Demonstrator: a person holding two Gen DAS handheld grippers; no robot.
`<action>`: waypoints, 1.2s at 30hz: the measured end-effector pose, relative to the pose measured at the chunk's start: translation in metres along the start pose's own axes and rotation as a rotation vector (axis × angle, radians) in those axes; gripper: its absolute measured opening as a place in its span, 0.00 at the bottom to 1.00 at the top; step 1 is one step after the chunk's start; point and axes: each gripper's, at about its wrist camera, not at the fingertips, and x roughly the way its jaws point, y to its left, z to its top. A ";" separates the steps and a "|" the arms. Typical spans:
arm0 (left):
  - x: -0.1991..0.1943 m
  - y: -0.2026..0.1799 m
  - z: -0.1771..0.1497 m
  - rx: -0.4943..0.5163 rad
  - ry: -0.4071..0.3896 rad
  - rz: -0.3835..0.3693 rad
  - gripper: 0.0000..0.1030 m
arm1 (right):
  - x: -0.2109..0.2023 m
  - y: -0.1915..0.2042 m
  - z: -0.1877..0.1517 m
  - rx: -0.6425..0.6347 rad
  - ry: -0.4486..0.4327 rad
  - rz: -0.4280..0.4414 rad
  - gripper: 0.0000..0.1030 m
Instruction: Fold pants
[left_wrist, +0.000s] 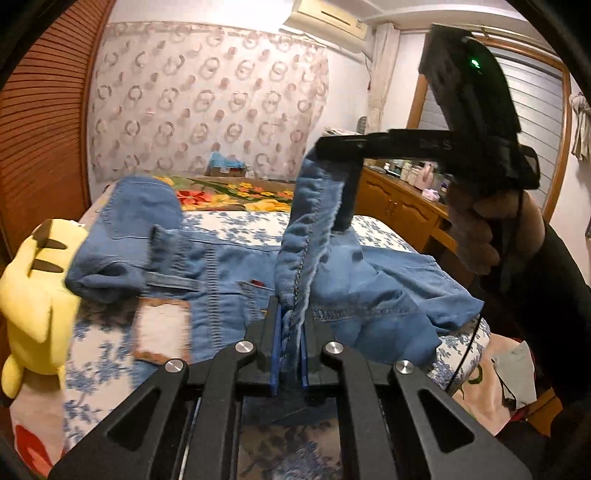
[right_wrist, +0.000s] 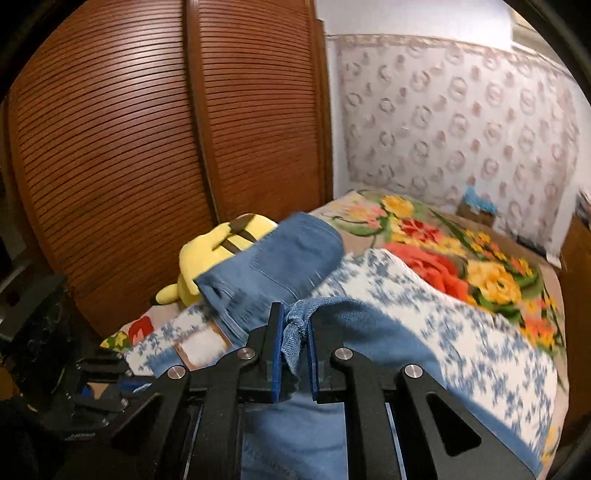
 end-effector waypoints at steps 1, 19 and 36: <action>-0.004 0.005 0.000 -0.008 -0.005 0.007 0.09 | 0.009 0.001 0.005 -0.010 0.004 0.006 0.11; -0.013 0.057 -0.034 -0.106 0.055 0.081 0.09 | 0.113 0.026 0.020 -0.160 0.036 0.037 0.10; 0.000 0.072 -0.043 -0.148 0.117 0.115 0.53 | 0.102 -0.057 0.000 -0.039 0.148 -0.119 0.44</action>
